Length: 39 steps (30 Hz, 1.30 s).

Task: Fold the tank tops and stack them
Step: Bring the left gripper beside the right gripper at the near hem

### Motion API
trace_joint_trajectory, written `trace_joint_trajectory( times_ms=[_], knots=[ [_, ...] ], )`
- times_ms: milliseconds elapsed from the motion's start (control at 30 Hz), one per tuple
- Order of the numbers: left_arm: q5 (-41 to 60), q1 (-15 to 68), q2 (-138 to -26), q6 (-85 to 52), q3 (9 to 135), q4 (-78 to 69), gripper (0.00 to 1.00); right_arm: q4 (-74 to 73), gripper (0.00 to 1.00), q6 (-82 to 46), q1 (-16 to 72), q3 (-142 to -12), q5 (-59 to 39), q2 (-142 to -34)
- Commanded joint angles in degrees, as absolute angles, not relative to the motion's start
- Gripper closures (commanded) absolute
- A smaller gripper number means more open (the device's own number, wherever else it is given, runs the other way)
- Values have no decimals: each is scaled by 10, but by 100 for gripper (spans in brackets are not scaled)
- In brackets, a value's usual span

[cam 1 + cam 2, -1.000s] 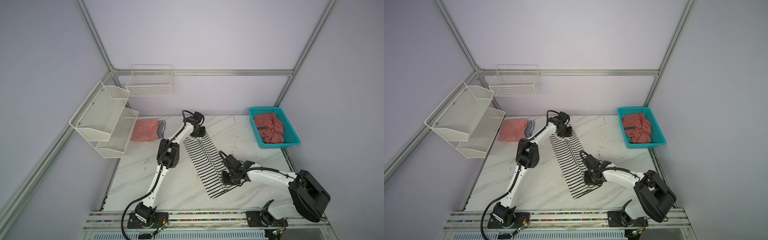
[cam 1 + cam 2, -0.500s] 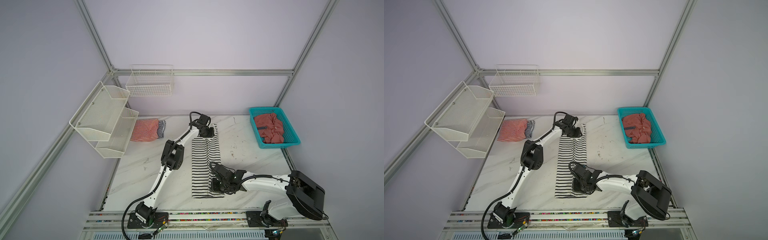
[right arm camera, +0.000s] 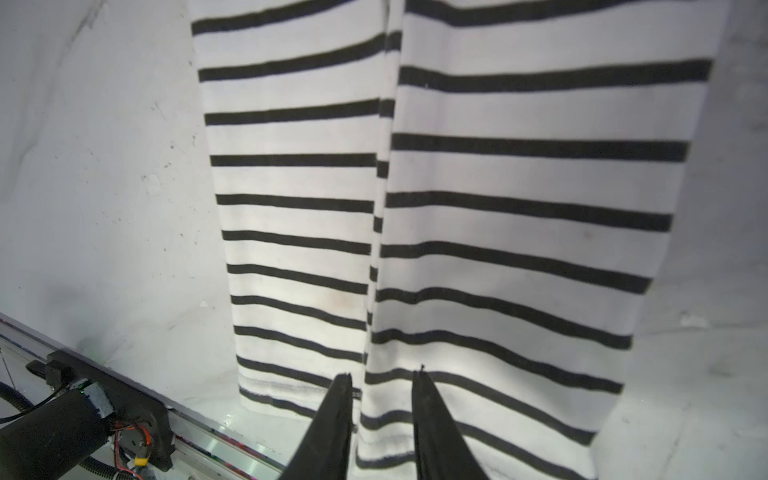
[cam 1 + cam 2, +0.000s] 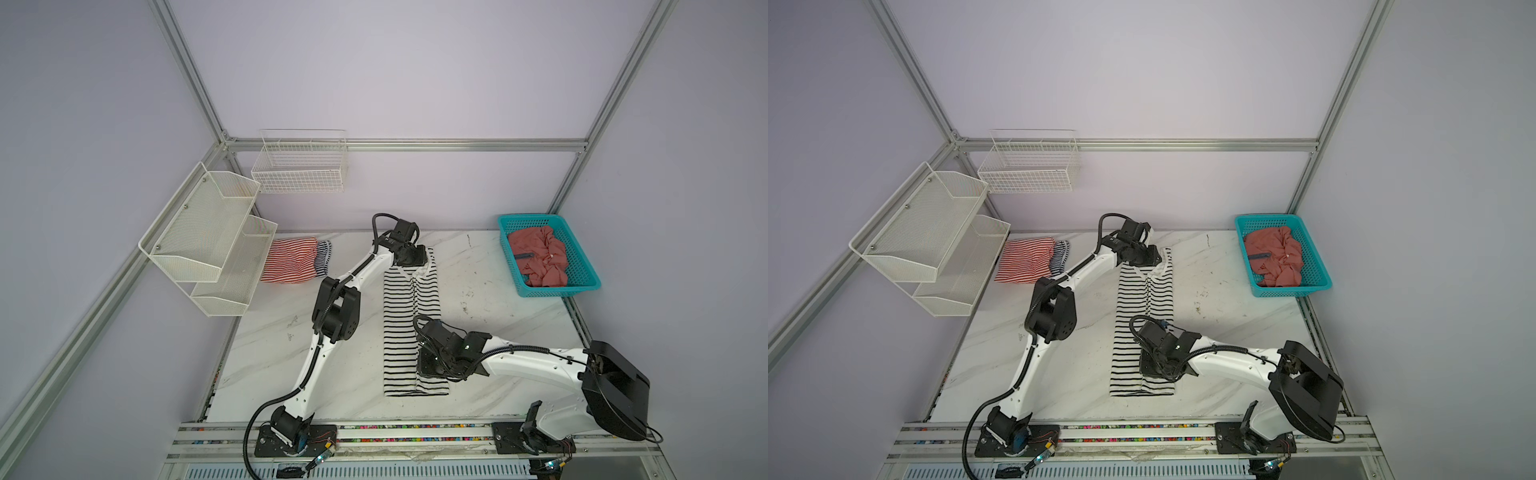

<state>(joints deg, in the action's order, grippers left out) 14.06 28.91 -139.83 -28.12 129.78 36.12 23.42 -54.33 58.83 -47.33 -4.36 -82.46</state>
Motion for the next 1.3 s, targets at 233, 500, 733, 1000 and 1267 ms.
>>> trace_joint_trajectory(
  times_ms=[233, 500, 733, 1000, 1267],
  knots=[
    [25, 296, -1018, -298, 899, 361, 65, 340, 64, -568, 591, -448, -5, -743],
    [29, 373, -847, -371, 639, 455, 54, 345, 54, -578, 591, -405, -44, -708],
    [55, 445, -850, -420, 573, 515, 46, 350, 50, -564, 591, -390, -60, -734],
    [81, 485, -858, -448, 550, 515, 36, 338, 50, -559, 591, -378, -55, -744],
    [133, 501, -851, -487, 502, 476, 42, 331, 54, -555, 590, -371, -46, -758]
  ],
)
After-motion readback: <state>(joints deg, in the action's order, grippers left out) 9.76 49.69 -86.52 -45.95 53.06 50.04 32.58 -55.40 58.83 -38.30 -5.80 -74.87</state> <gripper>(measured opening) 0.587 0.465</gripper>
